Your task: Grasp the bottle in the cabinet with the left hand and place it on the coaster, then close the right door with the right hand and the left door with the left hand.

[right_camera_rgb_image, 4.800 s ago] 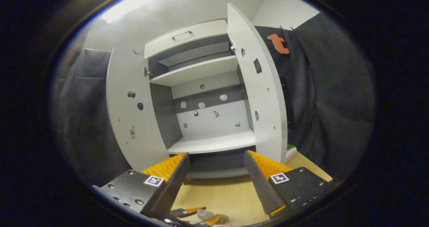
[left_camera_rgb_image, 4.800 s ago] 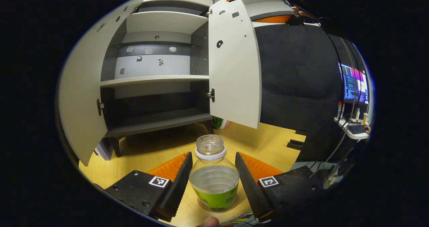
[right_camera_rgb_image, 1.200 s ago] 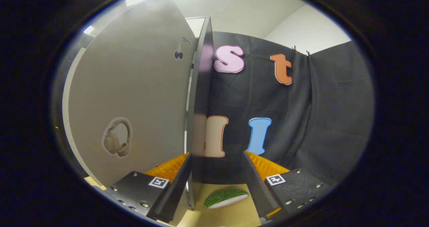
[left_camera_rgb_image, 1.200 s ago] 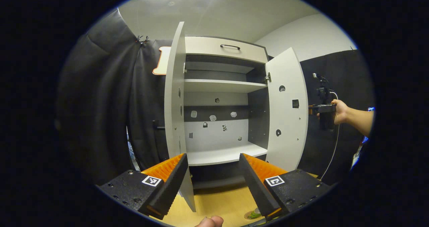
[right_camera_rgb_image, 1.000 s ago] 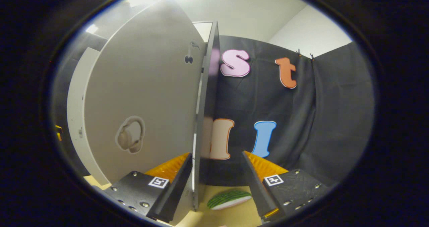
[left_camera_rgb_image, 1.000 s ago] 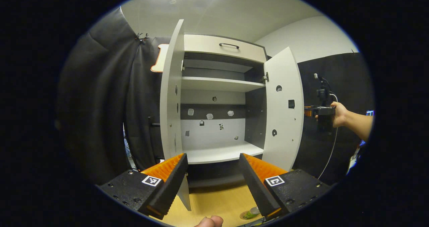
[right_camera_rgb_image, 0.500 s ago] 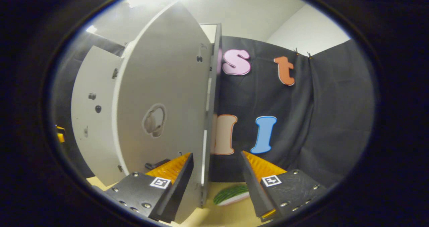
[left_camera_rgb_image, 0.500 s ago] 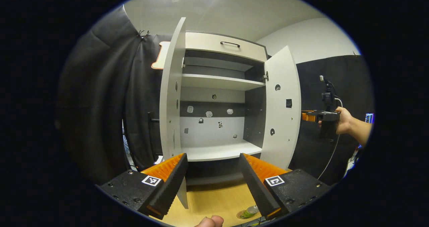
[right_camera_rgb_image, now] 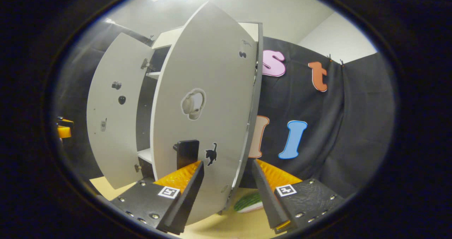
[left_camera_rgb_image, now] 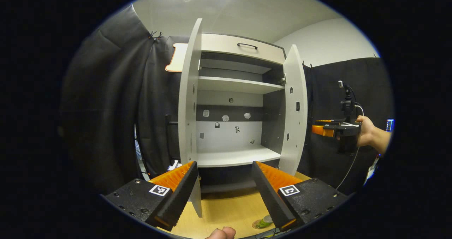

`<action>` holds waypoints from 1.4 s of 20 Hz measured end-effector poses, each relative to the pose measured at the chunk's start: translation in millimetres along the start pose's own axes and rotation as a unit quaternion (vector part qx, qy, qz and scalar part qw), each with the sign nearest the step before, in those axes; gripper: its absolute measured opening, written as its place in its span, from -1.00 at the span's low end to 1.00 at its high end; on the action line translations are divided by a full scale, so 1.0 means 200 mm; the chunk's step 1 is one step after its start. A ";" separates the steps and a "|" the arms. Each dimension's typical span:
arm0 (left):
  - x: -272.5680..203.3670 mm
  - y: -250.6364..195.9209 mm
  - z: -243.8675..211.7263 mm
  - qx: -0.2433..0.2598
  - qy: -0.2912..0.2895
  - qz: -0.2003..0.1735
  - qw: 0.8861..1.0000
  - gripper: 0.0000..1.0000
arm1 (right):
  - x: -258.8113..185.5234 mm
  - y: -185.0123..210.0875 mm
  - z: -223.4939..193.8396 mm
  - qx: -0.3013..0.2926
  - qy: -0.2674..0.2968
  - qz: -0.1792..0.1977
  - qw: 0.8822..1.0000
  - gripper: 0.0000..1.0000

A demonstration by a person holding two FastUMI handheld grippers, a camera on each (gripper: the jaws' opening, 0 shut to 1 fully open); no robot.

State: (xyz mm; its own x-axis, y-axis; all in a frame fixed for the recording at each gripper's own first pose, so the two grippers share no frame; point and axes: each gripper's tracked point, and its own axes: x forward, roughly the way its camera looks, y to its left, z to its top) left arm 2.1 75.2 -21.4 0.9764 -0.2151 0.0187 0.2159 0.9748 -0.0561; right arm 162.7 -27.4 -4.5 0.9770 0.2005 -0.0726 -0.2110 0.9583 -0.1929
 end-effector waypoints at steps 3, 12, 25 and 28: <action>-0.03 0.08 -0.02 0.003 0.004 0.016 1.000 0.94 | 0.04 0.13 0.00 0.010 -0.003 0.034 0.999 0.68; -0.08 0.30 -0.03 -0.001 0.006 0.067 0.998 0.94 | 0.13 0.39 -0.05 0.063 -0.001 0.072 0.995 0.96; 0.02 0.81 -0.11 -0.002 0.028 0.136 0.990 0.87 | -0.16 0.34 -0.16 0.143 -0.017 0.037 0.989 0.97; 0.13 0.89 -0.07 -0.006 0.027 0.127 0.992 0.87 | -0.29 0.30 -0.19 0.104 -0.027 0.028 0.994 0.96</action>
State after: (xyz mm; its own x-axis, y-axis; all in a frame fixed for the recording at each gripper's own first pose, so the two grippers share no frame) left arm 65.2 242.4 -45.4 0.9981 0.0338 -0.0508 -0.0371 0.9972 -0.0650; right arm 92.7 11.2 -49.1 0.9651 0.2610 -0.0233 -0.2606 0.9653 0.0169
